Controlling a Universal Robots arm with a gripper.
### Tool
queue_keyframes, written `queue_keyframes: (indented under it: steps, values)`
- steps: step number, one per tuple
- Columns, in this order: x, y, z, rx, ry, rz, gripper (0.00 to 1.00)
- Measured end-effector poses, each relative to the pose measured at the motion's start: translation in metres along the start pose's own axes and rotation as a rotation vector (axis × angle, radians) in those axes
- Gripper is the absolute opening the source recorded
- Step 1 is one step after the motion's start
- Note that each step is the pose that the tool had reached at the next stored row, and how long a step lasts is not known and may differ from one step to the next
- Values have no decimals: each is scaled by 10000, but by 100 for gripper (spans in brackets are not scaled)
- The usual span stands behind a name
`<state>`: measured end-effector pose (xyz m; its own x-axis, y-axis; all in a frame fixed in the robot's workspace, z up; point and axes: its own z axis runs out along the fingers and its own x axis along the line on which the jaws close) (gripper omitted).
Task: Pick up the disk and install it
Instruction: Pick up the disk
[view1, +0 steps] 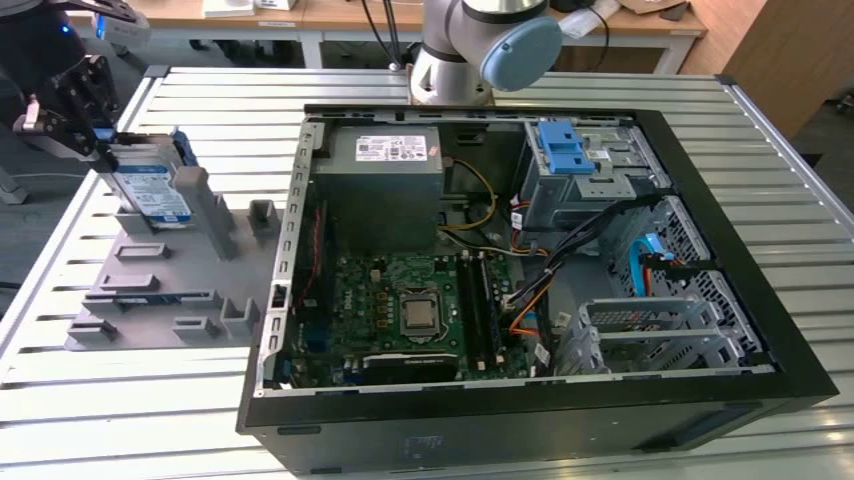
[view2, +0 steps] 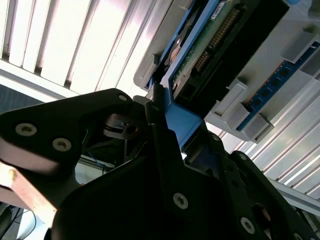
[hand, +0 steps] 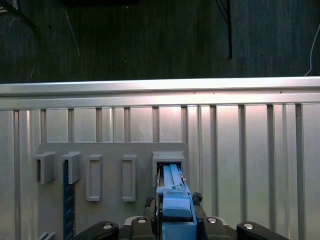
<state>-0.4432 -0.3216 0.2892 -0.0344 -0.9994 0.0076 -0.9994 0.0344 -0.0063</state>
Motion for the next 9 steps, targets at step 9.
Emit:
queue_keyframes:
  steps: [9]
  values:
    - [0,0,-10,1,0,0,36]
